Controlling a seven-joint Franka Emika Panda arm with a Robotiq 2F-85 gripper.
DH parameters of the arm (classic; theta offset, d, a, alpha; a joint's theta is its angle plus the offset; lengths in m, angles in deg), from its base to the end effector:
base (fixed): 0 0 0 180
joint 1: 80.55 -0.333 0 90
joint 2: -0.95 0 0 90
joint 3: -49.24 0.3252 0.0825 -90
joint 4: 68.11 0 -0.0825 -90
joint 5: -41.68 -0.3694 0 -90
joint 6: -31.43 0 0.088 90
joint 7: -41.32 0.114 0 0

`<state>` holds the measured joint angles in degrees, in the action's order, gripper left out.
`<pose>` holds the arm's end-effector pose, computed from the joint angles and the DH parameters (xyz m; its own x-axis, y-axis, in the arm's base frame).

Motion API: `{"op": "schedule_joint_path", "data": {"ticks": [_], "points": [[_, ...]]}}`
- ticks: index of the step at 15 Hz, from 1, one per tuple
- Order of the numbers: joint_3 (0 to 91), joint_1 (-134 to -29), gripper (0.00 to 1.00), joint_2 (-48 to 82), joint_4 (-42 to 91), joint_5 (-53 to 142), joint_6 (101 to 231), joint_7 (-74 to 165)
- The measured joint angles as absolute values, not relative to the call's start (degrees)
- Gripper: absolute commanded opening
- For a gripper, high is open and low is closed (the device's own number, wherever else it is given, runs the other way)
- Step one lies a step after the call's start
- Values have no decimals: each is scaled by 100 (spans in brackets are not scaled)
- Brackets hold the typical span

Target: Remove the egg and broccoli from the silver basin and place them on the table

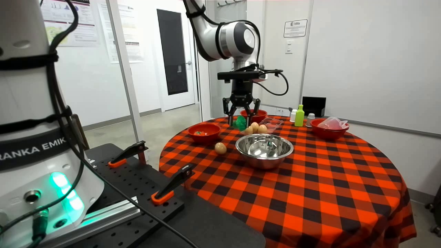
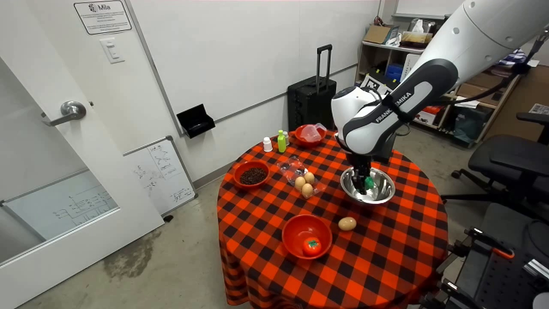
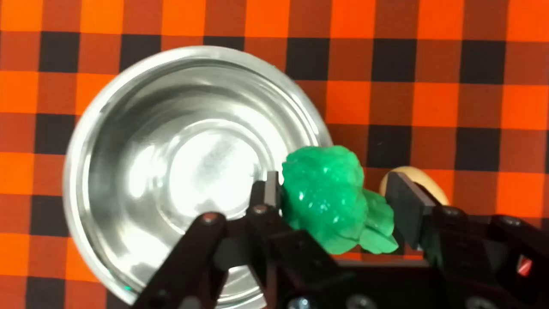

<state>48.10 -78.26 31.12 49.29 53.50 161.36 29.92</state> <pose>0.5510 -0.0395 0.1703 0.9056 0.2678 -0.3291 0.3017 -0.9518 0.0557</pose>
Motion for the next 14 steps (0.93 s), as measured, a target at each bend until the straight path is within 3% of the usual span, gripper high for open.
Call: {"op": "schedule_joint_path", "data": {"ticks": [14], "points": [[5222,-8391,38,3576,5418,6075,16168,2602]]}}
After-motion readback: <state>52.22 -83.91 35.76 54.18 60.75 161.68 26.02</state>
